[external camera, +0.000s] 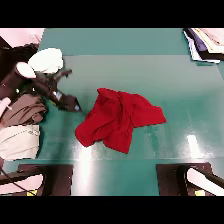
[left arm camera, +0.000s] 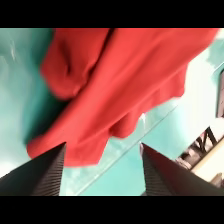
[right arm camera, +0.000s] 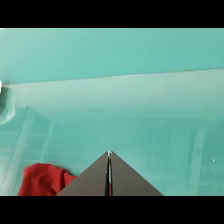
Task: Fold the shirts.
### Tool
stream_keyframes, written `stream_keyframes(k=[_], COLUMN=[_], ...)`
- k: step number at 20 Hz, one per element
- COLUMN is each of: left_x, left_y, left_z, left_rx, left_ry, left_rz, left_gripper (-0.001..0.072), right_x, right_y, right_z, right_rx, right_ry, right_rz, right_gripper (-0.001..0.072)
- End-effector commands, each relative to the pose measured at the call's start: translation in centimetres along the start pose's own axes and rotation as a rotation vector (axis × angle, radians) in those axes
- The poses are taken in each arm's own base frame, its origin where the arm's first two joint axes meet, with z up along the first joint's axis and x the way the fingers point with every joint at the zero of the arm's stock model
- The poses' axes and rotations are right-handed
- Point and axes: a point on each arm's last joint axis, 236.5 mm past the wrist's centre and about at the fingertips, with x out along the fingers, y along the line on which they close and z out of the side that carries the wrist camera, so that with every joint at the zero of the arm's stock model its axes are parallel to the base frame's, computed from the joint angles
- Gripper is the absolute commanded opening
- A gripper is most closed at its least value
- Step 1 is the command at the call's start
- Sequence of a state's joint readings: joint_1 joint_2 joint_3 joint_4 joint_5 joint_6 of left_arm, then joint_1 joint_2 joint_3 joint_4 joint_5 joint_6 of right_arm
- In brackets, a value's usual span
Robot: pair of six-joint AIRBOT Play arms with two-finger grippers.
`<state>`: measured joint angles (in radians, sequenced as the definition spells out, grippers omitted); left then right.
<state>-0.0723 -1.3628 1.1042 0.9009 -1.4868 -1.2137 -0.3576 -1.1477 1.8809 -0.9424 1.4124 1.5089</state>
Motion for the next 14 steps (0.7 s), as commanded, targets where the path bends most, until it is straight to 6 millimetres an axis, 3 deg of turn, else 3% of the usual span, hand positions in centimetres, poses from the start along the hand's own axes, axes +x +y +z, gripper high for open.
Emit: stream_keyframes(k=[1,8,14], left_x=[3.1,5.4,7.1], left_y=[3.9,5.9,4.3], left_z=[-4.5,-7.0,-6.4], left_rx=[-0.073,-0.120,-0.075], left_ry=[0.054,0.040,0.026], left_rz=[0.085,0.123,0.105], left_gripper=[0.0530,0.0530,0.0529], right_x=[0.0,0.0,0.0], right_y=[-0.1,0.0,0.0], right_z=[-0.4,-0.9,-1.2], right_rx=[0.000,0.000,0.000], right_ry=[0.018,0.037,0.052], right_rz=[-0.001,0.001,0.001], right_gripper=[0.0018,0.0018,0.0018])
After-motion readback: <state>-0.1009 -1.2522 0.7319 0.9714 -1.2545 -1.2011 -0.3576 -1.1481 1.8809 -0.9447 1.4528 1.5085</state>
